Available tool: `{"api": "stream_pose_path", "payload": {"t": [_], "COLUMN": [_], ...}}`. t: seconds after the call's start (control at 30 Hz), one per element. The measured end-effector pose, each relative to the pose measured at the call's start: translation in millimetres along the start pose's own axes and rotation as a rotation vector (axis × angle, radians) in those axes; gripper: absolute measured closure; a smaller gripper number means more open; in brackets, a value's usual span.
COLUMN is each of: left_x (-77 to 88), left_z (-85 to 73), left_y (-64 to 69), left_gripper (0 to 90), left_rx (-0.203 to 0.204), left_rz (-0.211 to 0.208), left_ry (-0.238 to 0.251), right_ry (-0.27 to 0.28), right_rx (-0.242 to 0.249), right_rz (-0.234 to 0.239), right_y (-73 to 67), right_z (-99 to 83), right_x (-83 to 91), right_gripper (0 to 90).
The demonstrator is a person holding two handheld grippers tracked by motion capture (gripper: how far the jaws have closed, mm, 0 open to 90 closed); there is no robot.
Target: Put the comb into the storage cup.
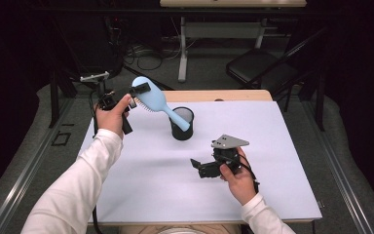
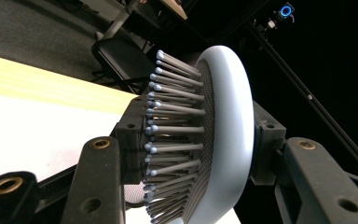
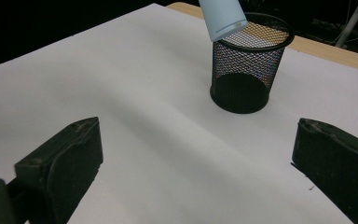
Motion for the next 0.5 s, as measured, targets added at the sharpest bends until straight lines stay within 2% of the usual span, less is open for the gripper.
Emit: {"api": "stream_pose_path", "payload": {"t": [0.3, 0.5], "left_x": [-0.5, -0.4], "left_z": [6.0, 8.5], "left_y": [0.3, 3.3], "left_gripper": [51.0, 51.1], "left_rx": [-0.008, -0.036], "left_rz": [0.018, 0.030], "left_ry": [0.025, 0.044], "right_ry": [-0.004, -0.004], "right_rx": [0.002, 0.002], "right_rz": [-0.002, -0.003], "right_y": [-0.2, 0.0], "right_z": [-0.4, -0.5], "right_x": [-0.6, -0.6], "right_gripper": [1.5, 1.5]}}
Point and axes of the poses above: each handheld gripper's, and its own axes: x roughly backward along the jaws, z roughly out of its top, y roughly to its right, the point moved 2 cm from there along -x, roughly forward along the jaws
